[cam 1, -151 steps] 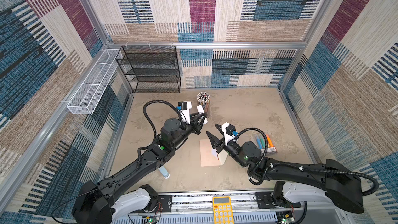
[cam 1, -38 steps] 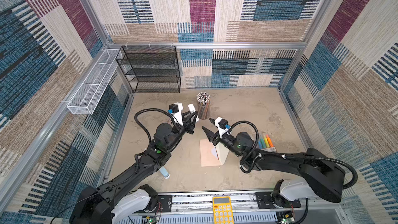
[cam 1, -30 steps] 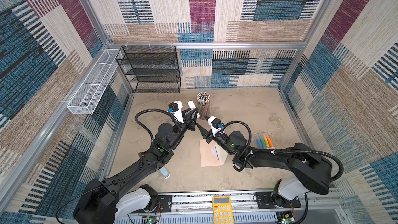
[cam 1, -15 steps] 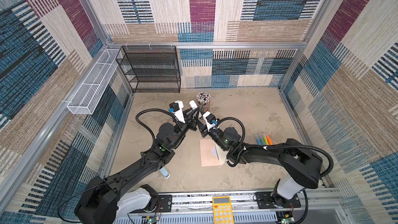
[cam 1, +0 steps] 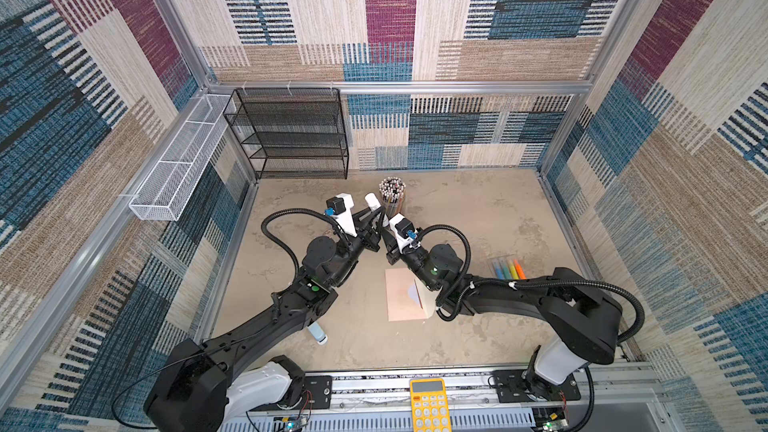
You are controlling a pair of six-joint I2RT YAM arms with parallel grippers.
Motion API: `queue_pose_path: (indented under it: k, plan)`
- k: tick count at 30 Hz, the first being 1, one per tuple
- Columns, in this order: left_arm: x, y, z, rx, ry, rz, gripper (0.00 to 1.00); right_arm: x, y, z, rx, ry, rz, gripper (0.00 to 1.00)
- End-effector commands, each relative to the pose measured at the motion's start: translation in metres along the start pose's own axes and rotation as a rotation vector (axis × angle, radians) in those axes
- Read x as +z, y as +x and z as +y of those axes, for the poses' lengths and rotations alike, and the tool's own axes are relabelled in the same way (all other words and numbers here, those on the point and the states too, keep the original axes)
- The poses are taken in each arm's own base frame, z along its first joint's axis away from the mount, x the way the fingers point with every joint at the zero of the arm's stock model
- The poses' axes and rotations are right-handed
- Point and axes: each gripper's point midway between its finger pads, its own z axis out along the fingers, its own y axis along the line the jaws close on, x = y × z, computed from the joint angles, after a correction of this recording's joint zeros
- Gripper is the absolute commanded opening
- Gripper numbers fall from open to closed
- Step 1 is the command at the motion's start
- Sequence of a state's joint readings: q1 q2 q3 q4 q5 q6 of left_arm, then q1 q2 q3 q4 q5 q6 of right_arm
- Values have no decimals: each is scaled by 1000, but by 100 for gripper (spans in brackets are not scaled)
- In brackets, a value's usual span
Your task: Place the letter into the envelope and seal it
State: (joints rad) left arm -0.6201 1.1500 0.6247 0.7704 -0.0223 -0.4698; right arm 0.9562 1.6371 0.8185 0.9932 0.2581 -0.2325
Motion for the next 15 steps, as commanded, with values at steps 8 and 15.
queue_pose_path:
  k: [8, 15]
  plan:
    - [-8, 10, -10, -54, 78, 44, 0, -12, -19, 12, -2, -115, 26, 15]
    - [-35, 16, -45, -88, 335, 159, 0, -36, -34, 26, 122, -358, 72, 15]
